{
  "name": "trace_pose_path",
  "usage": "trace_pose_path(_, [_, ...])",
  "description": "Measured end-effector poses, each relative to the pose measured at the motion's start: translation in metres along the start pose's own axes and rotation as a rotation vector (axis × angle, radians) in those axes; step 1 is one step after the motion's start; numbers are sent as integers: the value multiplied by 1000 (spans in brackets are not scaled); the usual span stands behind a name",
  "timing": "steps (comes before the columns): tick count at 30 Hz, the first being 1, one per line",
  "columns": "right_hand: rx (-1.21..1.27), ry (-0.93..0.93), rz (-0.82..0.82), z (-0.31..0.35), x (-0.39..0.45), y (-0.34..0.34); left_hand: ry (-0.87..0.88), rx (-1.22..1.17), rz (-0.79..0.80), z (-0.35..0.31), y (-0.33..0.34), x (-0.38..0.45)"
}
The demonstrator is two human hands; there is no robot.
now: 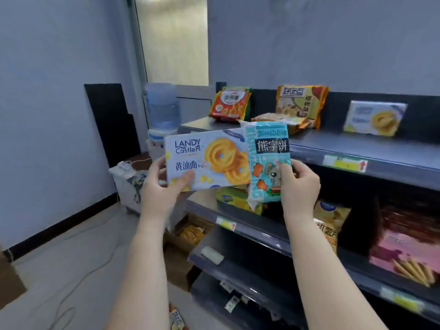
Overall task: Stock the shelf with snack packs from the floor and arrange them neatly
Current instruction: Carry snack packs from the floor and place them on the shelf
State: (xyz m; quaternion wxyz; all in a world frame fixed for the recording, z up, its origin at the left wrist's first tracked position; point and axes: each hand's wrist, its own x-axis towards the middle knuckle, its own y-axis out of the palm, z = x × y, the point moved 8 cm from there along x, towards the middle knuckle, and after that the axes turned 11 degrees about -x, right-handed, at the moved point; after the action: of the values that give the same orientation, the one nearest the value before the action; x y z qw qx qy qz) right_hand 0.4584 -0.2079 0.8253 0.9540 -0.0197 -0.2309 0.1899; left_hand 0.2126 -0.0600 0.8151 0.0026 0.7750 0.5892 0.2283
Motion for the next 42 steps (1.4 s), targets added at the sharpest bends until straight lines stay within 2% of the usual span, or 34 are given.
trace_pose_path(5, [-84, -32, -221, -10, 55, -128, -31, -76, 219, 4, 140, -7])
trace_pose_path(9, [-178, -66, -354, -19, 94, -219, -3, 18, 429, -3, 249, -15])
trace_pose_path(13, [-246, -91, -416, -29, 132, -279, 33, 137, 620, -7, 340, -12])
trace_pose_path(17, [-269, -68, -473, -45, 170, -311, 48, 206, 767, 0, 409, 2])
trace_pose_path(22, [-323, -29, -536, -62, 209, -329, 101, 299, 843, 27, 476, 44])
trace_pose_path(25, [-325, -9, -577, -73, 225, -335, 56, 375, 878, 64, 507, 74])
trace_pose_path(28, [-329, 2, -571, -80, 239, -335, -25, 432, 867, 102, 527, 102])
trace_pose_path(31, [-338, -8, -572, -85, 251, -332, -19, 454, 833, 123, 546, 125])
trace_pose_path(39, [-385, 12, -619, -108, 261, -331, 77, 547, 845, 148, 593, 130])
trace_pose_path(42, [-405, 10, -630, -112, 259, -337, 54, 554, 837, 150, 600, 126])
